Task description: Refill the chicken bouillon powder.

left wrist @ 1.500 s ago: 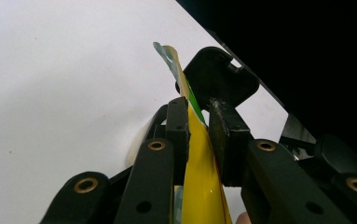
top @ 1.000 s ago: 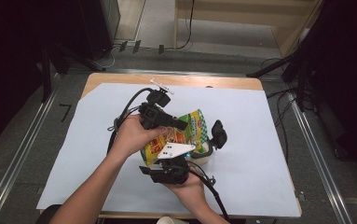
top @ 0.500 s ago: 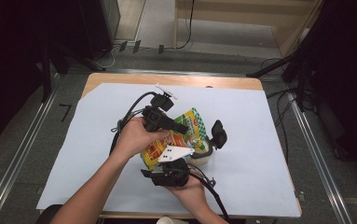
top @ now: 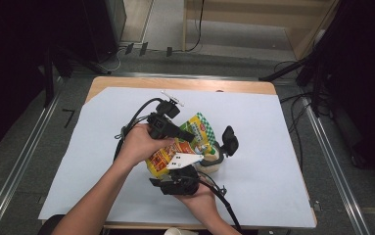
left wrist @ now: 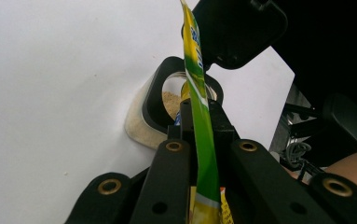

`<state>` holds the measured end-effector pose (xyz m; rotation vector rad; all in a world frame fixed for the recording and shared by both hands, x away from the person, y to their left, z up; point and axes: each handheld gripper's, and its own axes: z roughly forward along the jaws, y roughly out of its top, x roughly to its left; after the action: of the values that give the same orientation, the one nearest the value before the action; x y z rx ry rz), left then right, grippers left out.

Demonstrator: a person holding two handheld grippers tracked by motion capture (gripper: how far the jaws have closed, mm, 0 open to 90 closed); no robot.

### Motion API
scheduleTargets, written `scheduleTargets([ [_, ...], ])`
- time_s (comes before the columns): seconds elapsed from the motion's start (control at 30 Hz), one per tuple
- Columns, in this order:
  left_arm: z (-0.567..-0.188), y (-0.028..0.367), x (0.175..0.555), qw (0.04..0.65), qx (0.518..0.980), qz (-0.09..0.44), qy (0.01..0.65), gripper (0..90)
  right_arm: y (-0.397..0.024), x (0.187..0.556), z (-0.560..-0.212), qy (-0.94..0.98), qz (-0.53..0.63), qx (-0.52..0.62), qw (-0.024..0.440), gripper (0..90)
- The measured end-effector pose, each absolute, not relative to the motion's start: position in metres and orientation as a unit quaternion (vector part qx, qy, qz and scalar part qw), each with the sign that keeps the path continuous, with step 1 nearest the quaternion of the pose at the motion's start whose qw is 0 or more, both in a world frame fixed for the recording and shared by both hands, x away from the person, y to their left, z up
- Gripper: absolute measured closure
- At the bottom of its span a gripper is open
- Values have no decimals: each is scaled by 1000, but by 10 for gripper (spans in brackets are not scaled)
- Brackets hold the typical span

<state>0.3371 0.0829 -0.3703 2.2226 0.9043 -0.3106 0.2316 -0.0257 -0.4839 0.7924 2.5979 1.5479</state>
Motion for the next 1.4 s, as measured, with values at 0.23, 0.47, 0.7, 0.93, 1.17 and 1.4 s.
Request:
scheduleTargets([
  [0.23,-372,81,338,358,862,-118,339,888,-24,233,-482,826,502,256,8,524],
  [0.47,-371,89,339,356,863,-122,337,894,-24,233,-485,828,499,253,19,477],
  [0.7,-377,90,343,365,856,-133,341,876,-24,234,-487,833,493,251,20,475],
  [0.93,-375,100,344,369,853,-145,339,900,-23,233,-489,835,490,248,22,468],
  [1.17,-368,117,340,398,845,-156,322,900,-24,233,-488,836,487,251,27,462],
  [1.4,-363,133,339,416,833,-165,325,900,-23,234,-488,831,491,259,30,454],
])
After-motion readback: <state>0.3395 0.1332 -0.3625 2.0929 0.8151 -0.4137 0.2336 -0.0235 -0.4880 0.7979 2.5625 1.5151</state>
